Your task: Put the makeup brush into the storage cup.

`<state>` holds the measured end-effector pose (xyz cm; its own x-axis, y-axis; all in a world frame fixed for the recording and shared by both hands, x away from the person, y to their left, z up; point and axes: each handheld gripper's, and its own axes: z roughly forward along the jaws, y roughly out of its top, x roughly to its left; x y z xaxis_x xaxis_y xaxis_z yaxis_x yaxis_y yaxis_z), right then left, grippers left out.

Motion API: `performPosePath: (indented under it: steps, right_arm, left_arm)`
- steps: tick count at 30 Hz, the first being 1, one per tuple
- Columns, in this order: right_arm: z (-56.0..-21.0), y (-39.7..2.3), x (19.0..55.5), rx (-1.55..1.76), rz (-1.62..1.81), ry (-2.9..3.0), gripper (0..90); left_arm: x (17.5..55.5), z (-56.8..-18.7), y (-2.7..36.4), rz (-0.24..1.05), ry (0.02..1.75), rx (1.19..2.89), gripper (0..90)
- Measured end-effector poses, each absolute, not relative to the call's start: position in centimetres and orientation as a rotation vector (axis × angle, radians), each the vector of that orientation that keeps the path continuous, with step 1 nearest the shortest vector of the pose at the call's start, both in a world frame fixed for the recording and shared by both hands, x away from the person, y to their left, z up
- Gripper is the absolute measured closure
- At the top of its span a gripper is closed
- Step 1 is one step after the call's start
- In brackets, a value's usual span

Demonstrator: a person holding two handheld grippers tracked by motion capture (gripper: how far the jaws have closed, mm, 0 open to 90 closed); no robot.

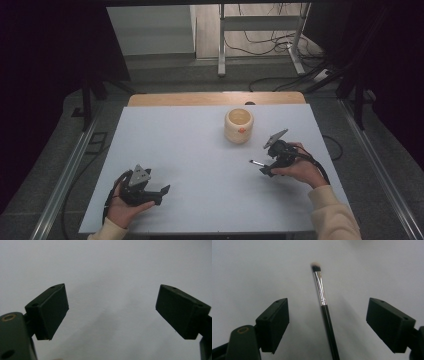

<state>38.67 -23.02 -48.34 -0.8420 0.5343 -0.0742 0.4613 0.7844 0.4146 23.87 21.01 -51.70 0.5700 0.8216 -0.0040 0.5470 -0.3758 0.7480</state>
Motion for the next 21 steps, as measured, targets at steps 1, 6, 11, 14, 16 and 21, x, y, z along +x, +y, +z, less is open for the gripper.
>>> performPosePath:
  steps: [1,6,11,14,16,21]
  right_arm:
    - [-48.40,-22.95,38.73,0.788,0.572,2.794,20.2]
    - [-48.58,-22.70,39.10,0.785,0.533,2.817,25.6]
    - [-48.68,-22.36,39.27,0.776,0.514,2.852,31.0]
    - [-48.81,-22.21,39.33,0.783,0.492,2.862,34.7]
    - [-48.88,-22.17,39.38,0.781,0.480,2.869,38.3]
    - [-49.08,-22.03,39.40,0.775,0.431,2.887,47.8]
  left_arm:
    - [23.87,-51.70,21.01,0.485,1.090,2.078,11.3]
    - [23.87,-51.70,21.02,0.485,1.090,2.078,11.4]
    - [23.89,-51.73,21.05,0.485,1.092,2.076,11.3]
    - [23.87,-51.71,21.06,0.485,1.091,2.075,11.4]
    - [23.87,-51.70,21.08,0.485,1.091,2.075,11.4]
    - [23.87,-51.71,21.10,0.484,1.091,2.075,11.4]
